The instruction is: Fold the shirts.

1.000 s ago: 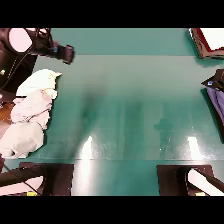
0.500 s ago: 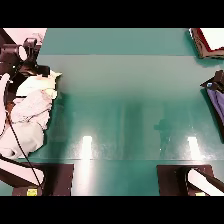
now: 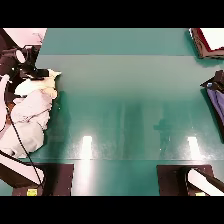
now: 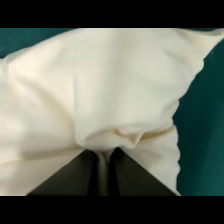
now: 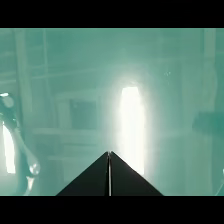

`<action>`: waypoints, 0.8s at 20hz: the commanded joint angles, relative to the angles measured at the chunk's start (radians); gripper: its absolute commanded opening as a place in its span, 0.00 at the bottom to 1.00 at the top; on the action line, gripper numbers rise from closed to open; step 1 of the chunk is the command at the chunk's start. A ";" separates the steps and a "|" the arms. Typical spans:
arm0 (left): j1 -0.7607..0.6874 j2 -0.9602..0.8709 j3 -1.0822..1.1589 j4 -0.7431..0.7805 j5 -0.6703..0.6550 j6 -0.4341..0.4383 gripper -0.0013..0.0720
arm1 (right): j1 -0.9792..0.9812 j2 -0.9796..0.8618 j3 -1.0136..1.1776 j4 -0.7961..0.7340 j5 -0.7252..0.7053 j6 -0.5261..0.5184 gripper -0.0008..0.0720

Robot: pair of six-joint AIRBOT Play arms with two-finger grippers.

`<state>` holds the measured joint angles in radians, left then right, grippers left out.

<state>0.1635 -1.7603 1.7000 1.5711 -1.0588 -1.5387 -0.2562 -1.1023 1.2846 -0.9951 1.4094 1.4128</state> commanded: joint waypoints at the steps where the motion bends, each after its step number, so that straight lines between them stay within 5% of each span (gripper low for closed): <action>1: -0.028 0.067 0.109 -0.115 -0.040 0.085 0.05 | 0.001 0.000 0.067 0.003 -0.007 0.000 0.04; 10: -0.325 0.483 0.328 -0.598 -0.248 0.333 0.05 | 0.001 0.000 0.415 0.008 -0.032 0.000 0.04; 16: -0.569 0.509 0.246 -0.634 -0.293 0.387 0.05 | 0.001 0.001 0.492 0.008 -0.027 0.000 0.04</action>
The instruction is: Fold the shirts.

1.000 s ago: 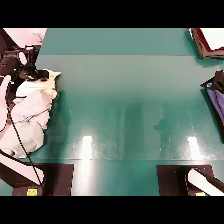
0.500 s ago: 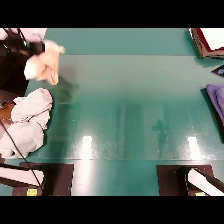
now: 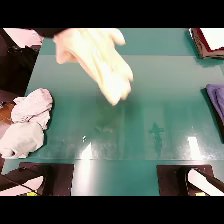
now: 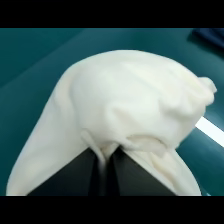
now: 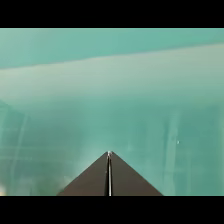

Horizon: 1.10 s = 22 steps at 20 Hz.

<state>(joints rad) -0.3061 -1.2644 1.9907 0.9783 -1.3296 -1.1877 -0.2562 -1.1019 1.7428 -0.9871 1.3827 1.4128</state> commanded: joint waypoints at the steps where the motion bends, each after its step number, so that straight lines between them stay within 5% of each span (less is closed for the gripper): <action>1: -0.120 -0.004 -0.082 -0.042 -0.018 0.036 0.05 | 0.001 0.000 0.033 0.000 0.006 0.000 0.04; 5: -0.147 -0.103 -0.227 -0.040 -0.010 0.033 0.05 | 0.001 0.000 0.033 -0.003 0.014 0.000 0.04; 6: -0.147 -0.129 -0.255 -0.031 -0.008 0.030 0.30 | 0.001 0.000 0.033 -0.003 0.014 0.000 0.04; 7: -0.147 -0.157 -0.277 -0.002 -0.004 0.002 0.72 | 0.001 0.000 0.033 -0.004 0.014 -0.001 0.04; 8: -0.142 -0.180 -0.282 0.045 -0.016 -0.035 0.79 | 0.001 0.000 0.033 -0.009 0.016 -0.001 0.04; 15: 0.037 -0.187 -0.359 0.088 -0.137 -0.123 0.75 | 0.001 0.000 0.032 -0.009 0.021 -0.027 0.04; 18: 0.041 -0.187 -0.560 0.073 -0.048 -0.121 0.75 | 0.001 0.000 0.032 -0.009 0.027 -0.027 0.04; 22: 0.041 -0.189 -0.841 -0.171 0.159 -0.085 0.75 | 0.001 0.000 0.031 -0.009 0.027 -0.027 0.04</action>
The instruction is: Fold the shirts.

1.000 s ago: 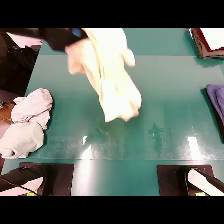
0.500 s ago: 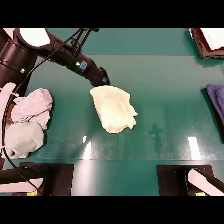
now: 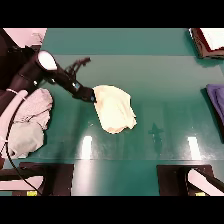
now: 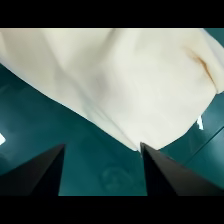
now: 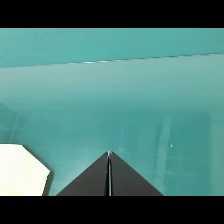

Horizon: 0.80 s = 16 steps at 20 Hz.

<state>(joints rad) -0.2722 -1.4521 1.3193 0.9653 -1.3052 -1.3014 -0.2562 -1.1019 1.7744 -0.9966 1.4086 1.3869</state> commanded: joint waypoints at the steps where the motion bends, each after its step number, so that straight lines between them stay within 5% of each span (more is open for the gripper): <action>1: 0.003 -0.002 -0.208 -0.206 0.173 0.050 0.75 | 0.001 0.000 -0.008 0.001 0.002 -0.001 0.04; 8: -0.155 -0.006 -0.272 -0.220 0.229 0.079 0.75 | 0.001 0.000 -0.155 0.007 0.005 0.000 0.04; 9: -0.167 -0.005 -0.272 -0.214 0.227 0.078 0.63 | 0.001 0.000 -0.177 0.012 0.004 0.000 0.04; 10: -0.171 -0.005 -0.272 -0.215 0.215 0.079 0.17 | 0.003 0.000 -0.202 0.017 0.004 0.000 0.04; 11: -0.167 -0.003 -0.270 -0.211 0.202 0.078 0.05 | 0.009 0.000 -0.229 0.038 0.003 0.000 0.04; 16: -0.052 0.035 -0.113 -0.187 -0.023 0.073 0.05 | 0.156 0.000 -0.414 0.088 -0.101 -0.039 0.05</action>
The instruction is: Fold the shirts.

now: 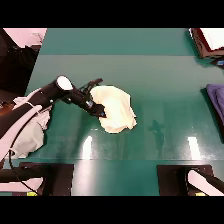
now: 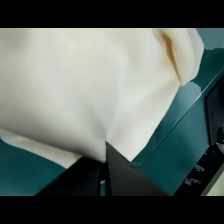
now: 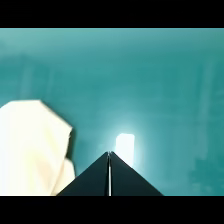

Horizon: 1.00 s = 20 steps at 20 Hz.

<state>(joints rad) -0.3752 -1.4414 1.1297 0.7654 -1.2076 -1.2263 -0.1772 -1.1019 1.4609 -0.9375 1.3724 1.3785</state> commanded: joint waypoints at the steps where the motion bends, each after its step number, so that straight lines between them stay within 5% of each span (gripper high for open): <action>1: 0.077 0.052 0.113 0.031 -0.137 -0.009 0.05 | 0.132 -0.007 -0.146 0.029 -0.104 -0.034 0.22; 2: 0.103 0.084 0.151 0.058 -0.151 -0.019 0.05 | 0.187 -0.024 -0.180 0.029 -0.138 -0.034 0.50; 3: 0.125 0.115 0.184 0.087 -0.170 -0.033 0.05 | 0.241 -0.050 -0.209 0.029 -0.167 -0.034 0.59; 11: 0.158 0.210 0.237 0.185 -0.325 -0.034 0.05 | 0.586 -0.462 -0.148 0.030 -0.272 -0.046 0.61; 20: 0.158 0.210 0.237 0.186 -0.327 -0.053 0.05 | 0.667 -0.788 0.192 0.086 -0.149 -0.048 0.61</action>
<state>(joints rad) -0.2184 -1.2324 1.3659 0.9485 -1.5299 -1.2743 0.4702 -1.8023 1.5639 -0.8959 1.1793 1.3296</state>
